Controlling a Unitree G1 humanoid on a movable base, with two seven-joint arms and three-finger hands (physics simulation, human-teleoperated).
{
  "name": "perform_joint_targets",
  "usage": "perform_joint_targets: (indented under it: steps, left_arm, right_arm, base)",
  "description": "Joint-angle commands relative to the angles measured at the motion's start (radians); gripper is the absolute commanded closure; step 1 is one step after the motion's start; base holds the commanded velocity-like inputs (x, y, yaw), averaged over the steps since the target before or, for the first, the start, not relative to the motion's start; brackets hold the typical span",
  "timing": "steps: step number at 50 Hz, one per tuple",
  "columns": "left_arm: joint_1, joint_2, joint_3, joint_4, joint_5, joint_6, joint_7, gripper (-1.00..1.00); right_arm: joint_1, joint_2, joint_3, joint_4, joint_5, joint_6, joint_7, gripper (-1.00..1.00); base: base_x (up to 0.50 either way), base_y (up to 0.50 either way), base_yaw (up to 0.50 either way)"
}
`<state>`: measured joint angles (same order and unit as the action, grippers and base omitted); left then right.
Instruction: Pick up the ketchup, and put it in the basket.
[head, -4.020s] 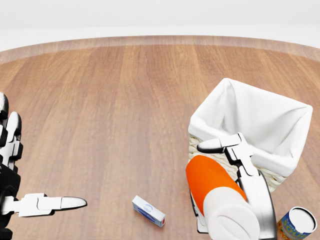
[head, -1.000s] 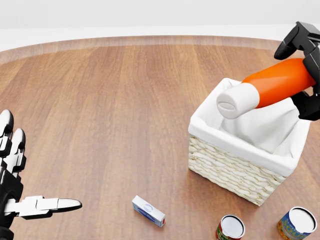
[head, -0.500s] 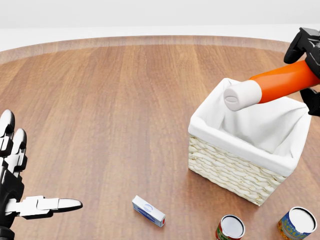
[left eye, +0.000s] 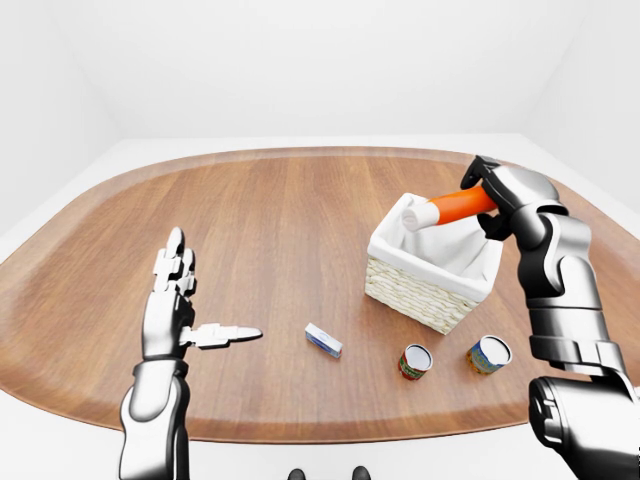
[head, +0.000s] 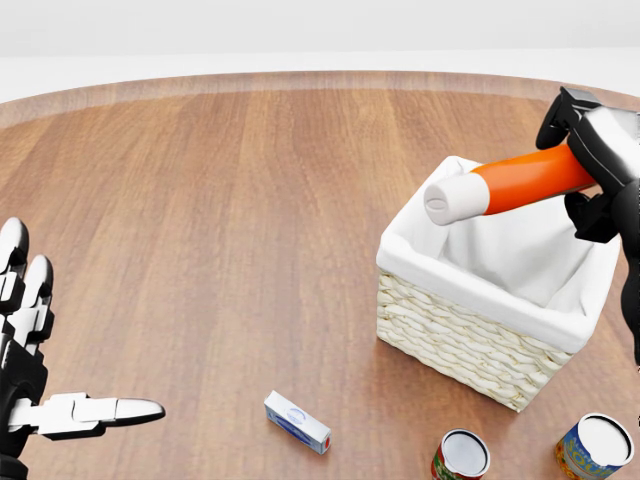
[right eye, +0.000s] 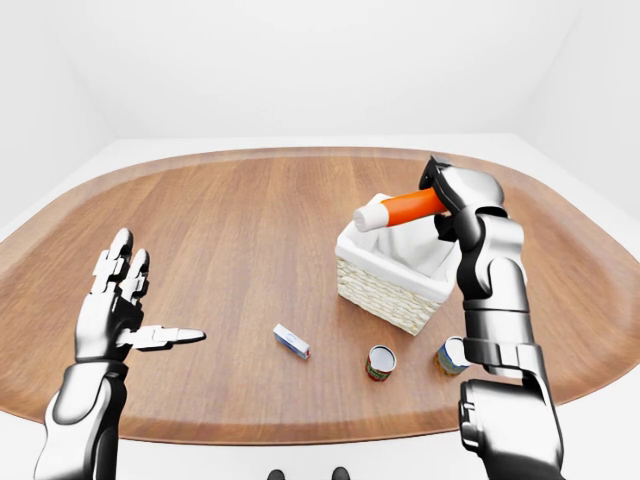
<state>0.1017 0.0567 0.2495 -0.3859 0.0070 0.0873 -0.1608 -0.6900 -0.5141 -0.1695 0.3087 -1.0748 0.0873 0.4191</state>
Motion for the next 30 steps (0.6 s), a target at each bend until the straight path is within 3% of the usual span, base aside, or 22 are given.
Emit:
perform_joint_targets:
  steps: [1,30]
  left_arm:
    - [0.004,-0.002,0.001,-0.012,-0.002,0.0,-0.004,-1.0]
    - [0.004,-0.001,0.008,-0.008,-0.005,0.0,-0.005,-1.0]
  right_arm:
    - [-0.006,0.031,0.018,0.115,0.036,0.0,-0.102,1.0]
    - [0.008,0.038,0.028,0.149,0.034,0.0,-0.127,1.0]
  base:
    - [0.0,0.0,0.0]
    - [0.0,0.0,0.0]
